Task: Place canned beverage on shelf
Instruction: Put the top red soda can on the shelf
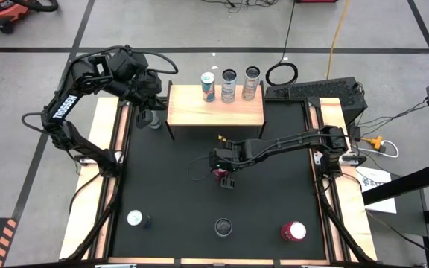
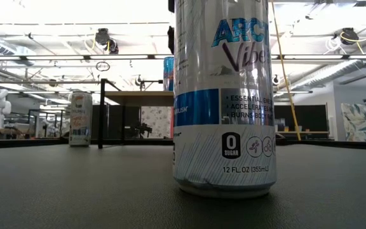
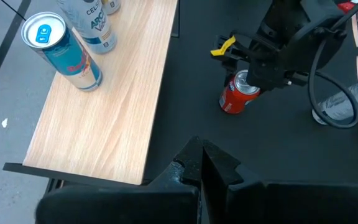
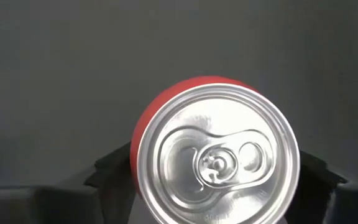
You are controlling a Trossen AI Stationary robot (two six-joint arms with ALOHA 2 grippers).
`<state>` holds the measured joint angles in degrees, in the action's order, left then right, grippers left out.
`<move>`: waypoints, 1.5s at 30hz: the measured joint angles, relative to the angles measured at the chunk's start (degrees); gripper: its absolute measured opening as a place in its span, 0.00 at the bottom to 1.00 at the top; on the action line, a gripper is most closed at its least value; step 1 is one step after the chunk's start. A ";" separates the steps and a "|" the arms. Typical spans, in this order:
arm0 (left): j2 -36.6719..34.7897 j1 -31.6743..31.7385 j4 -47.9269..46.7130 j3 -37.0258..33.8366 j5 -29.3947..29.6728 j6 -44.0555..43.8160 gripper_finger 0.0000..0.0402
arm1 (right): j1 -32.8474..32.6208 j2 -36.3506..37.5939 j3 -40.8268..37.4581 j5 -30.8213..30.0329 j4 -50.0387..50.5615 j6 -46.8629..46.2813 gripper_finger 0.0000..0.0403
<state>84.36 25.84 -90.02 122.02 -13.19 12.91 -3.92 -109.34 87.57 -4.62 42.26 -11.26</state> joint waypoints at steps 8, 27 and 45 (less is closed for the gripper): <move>0.00 -0.01 0.00 0.00 0.00 0.02 0.01 | 0.00 0.13 0.00 0.04 0.05 0.12 0.66; 0.00 0.00 0.00 0.00 -0.01 1.02 0.01 | 4.65 0.18 28.74 -8.32 19.16 10.81 0.66; 0.00 -0.01 0.00 0.00 -0.02 1.14 0.01 | 20.64 -0.02 38.49 -5.56 22.14 13.44 0.67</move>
<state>84.36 25.83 -90.02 122.02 -13.21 14.04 16.71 -109.36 126.05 -10.18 64.40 2.17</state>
